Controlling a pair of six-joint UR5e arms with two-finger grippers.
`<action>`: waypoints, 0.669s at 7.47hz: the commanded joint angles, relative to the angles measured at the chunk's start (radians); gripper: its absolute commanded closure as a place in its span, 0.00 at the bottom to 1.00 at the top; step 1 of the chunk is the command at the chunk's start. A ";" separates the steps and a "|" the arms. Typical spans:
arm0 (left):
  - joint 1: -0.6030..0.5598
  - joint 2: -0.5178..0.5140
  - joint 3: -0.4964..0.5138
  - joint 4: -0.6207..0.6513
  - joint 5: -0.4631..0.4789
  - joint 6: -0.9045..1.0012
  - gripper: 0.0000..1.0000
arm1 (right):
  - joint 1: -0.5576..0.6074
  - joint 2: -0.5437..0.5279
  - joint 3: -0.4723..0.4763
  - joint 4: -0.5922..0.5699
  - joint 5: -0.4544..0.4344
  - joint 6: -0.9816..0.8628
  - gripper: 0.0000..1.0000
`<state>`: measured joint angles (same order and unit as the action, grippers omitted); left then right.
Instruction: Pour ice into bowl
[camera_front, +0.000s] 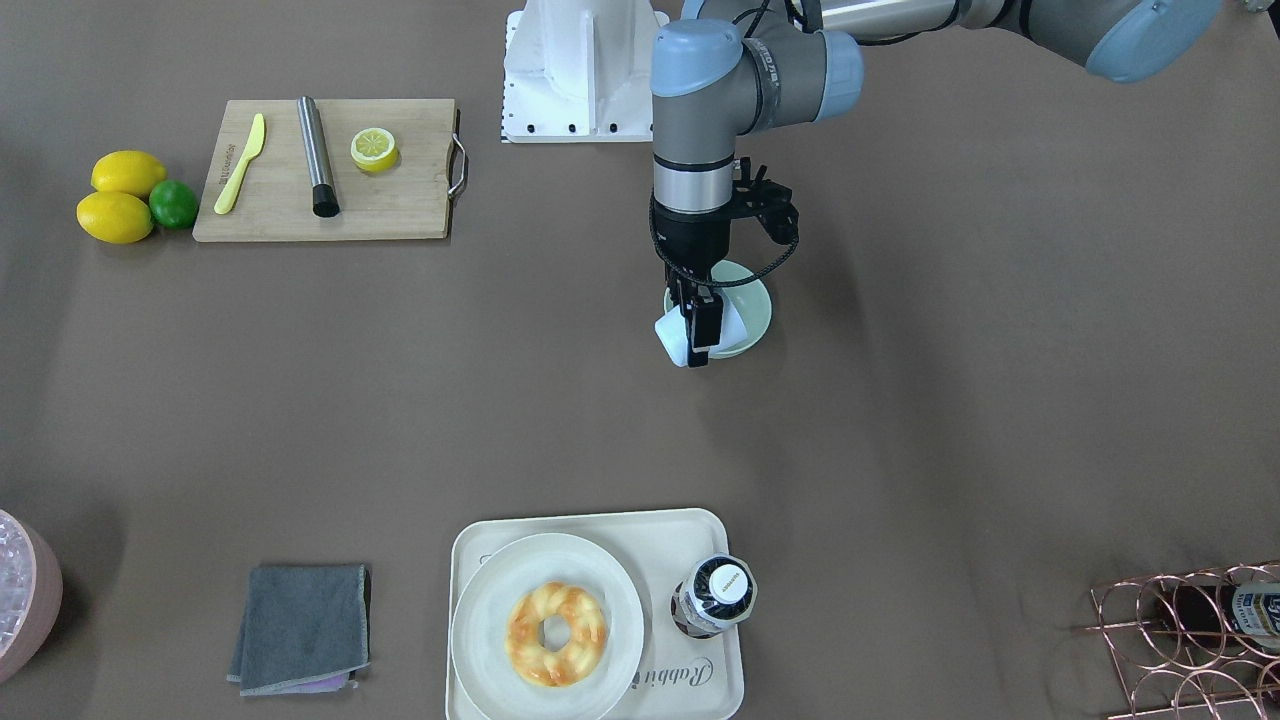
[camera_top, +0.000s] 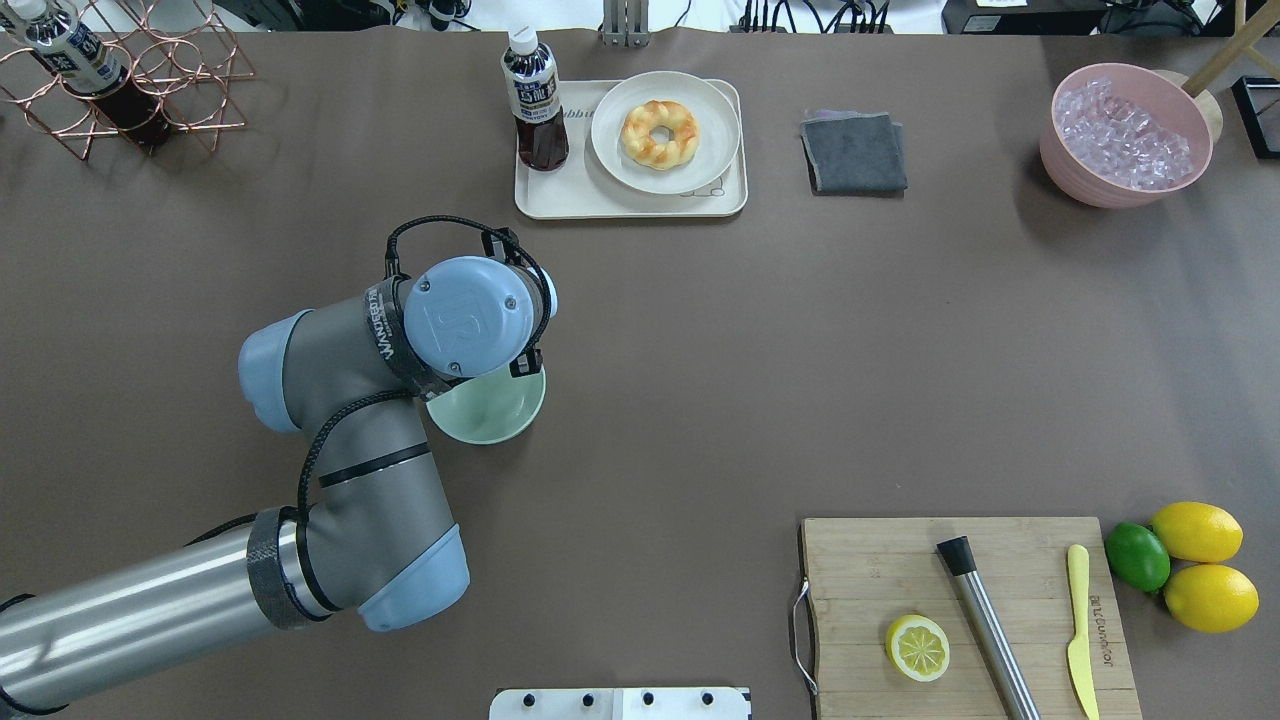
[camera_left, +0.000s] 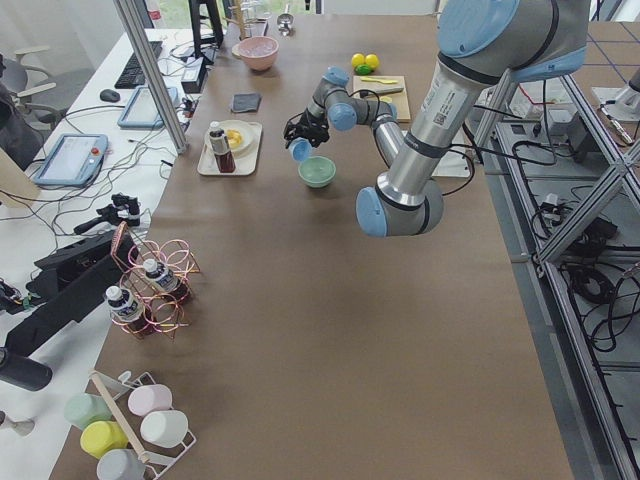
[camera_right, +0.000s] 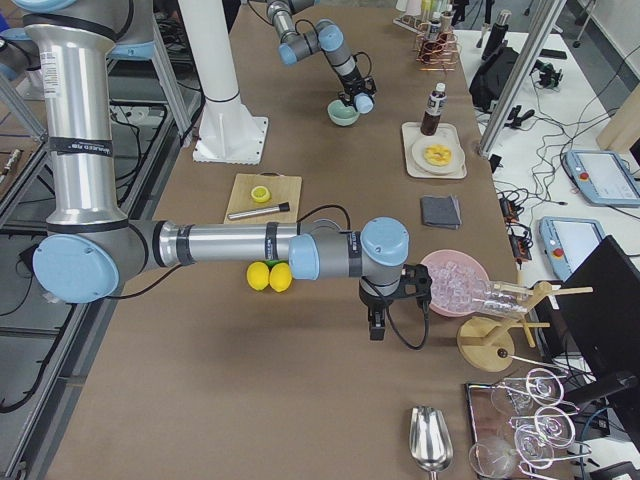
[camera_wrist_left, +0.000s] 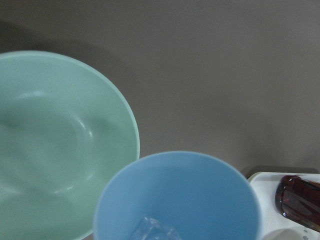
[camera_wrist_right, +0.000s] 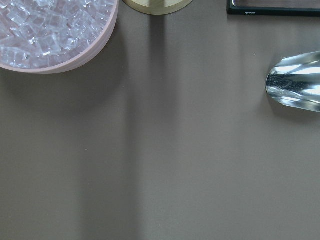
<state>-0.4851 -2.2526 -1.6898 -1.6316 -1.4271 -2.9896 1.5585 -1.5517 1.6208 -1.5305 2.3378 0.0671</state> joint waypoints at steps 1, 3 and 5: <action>0.032 0.004 0.002 -0.005 0.077 -0.106 0.47 | 0.000 0.001 0.008 -0.011 0.000 0.000 0.01; 0.054 0.004 0.004 -0.028 0.127 -0.175 0.47 | 0.000 0.005 0.008 -0.011 0.000 0.002 0.01; 0.068 0.024 0.002 -0.066 0.165 -0.224 0.47 | 0.000 0.005 0.005 -0.011 0.000 0.002 0.01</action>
<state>-0.4298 -2.2444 -1.6864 -1.6663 -1.2925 -3.1672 1.5585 -1.5470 1.6284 -1.5415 2.3378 0.0689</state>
